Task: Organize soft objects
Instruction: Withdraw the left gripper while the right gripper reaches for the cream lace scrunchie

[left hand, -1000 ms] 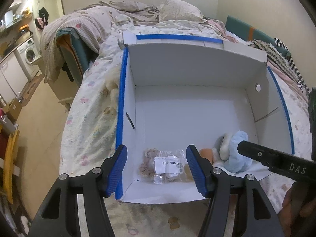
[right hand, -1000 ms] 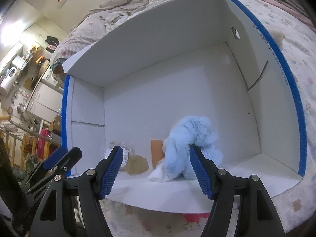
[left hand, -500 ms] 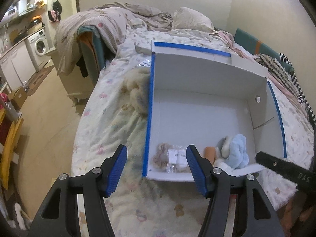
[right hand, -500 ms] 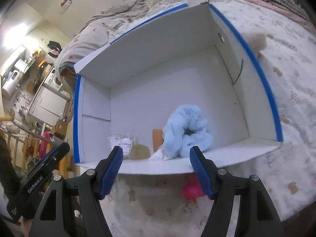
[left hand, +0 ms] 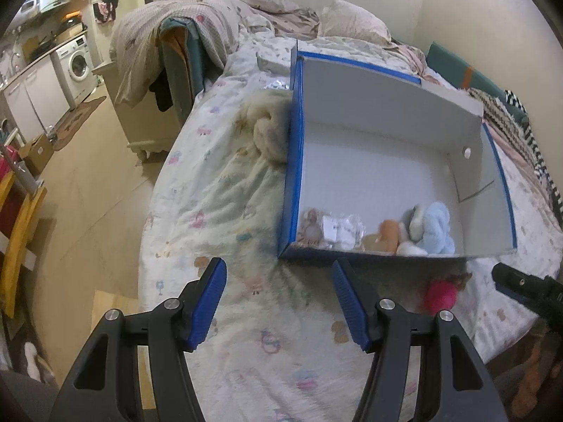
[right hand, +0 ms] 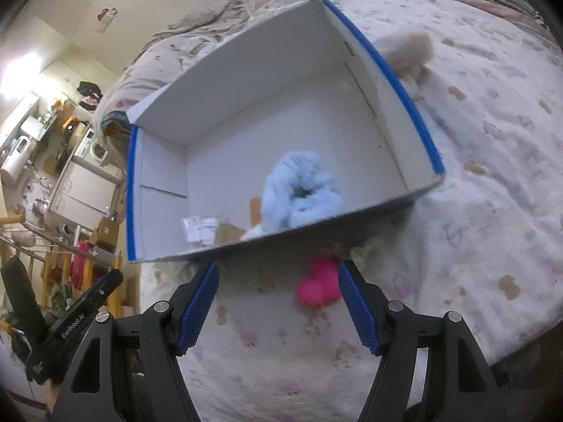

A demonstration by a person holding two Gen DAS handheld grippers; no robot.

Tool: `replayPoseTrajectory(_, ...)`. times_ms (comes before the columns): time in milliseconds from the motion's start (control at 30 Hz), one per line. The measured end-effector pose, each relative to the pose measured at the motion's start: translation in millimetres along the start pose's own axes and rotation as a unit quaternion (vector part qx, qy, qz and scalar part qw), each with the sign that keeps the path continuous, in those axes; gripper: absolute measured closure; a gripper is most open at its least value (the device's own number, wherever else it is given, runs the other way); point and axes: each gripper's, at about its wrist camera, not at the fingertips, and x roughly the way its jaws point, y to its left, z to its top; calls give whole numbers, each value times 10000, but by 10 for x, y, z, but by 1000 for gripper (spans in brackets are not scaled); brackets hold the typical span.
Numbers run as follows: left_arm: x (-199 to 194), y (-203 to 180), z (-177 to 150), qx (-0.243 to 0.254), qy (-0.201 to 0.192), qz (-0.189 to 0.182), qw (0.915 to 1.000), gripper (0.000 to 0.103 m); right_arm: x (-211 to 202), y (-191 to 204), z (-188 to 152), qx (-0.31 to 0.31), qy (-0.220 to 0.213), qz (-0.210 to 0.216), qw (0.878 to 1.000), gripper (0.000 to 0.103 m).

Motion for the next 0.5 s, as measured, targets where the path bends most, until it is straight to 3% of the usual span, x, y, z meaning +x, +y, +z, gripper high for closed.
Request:
replayPoseTrajectory(167, 113, 76, -102, 175, 105, 133, 9997, 44, 28, -227, -35, 168, 81, -273, 9995, 29)
replayPoseTrajectory(333, 213, 231, -98, -120, 303, 94, 9994, 44, 202, -486, -23, 716, 317, -434, 9960, 29)
replayPoseTrajectory(500, 259, 213, -51, -225, 361, -2, 9991, 44, 441, -509, -7, 724, 542, -757, 9930, 29)
